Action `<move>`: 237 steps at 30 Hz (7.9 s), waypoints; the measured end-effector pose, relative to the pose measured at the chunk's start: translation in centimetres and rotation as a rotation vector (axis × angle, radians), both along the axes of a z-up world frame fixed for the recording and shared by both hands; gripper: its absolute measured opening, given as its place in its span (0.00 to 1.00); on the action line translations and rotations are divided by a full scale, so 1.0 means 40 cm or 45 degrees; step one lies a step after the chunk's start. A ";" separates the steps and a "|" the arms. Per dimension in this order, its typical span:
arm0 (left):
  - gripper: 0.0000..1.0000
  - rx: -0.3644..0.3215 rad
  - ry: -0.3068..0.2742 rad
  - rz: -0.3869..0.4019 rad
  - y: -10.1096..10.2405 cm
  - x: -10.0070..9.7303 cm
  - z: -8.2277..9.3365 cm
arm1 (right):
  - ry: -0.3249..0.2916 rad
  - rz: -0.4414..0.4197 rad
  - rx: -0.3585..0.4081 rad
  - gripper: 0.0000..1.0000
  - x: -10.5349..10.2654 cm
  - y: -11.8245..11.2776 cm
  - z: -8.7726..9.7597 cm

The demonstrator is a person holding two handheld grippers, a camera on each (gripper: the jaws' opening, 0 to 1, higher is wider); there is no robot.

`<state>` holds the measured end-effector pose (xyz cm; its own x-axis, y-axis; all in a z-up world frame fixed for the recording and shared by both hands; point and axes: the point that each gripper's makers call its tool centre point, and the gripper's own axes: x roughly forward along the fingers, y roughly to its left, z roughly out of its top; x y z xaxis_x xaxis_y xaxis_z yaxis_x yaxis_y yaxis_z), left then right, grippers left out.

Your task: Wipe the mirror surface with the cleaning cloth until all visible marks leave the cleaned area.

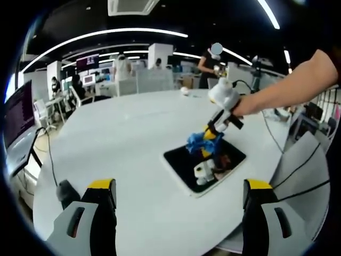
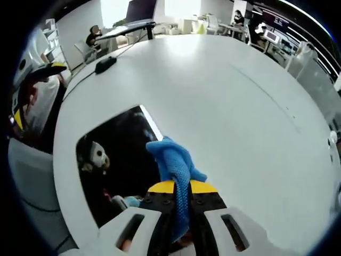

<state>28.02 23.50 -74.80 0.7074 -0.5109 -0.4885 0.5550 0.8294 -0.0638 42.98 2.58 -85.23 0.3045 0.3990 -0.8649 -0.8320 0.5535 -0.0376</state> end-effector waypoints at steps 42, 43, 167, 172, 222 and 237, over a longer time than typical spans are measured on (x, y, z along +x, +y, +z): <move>0.99 0.006 -0.009 -0.030 -0.027 0.002 0.008 | -0.054 -0.118 0.012 0.04 -0.096 -0.029 0.002; 0.99 0.005 -0.010 -0.031 -0.028 0.002 0.009 | -0.056 -0.120 0.013 0.04 -0.103 -0.030 0.002; 0.99 0.039 -0.051 -0.102 -0.079 -0.015 0.023 | 0.123 -0.191 0.072 0.04 -0.348 -0.150 0.001; 0.99 0.038 -0.047 -0.103 -0.080 -0.011 0.019 | 0.146 -0.212 0.065 0.04 -0.341 -0.149 0.000; 0.99 0.017 0.014 -0.066 -0.077 0.015 -0.014 | 0.106 -0.234 0.011 0.03 -0.126 -0.155 0.000; 0.99 0.008 0.012 -0.067 -0.089 0.030 -0.008 | 0.096 -0.247 0.010 0.03 -0.059 -0.159 0.000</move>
<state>29.22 19.94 -75.11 0.6753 -0.5441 -0.4980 0.5970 0.7997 -0.0641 40.63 -3.78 -85.22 0.3110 0.3462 -0.8851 -0.7103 0.7035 0.0256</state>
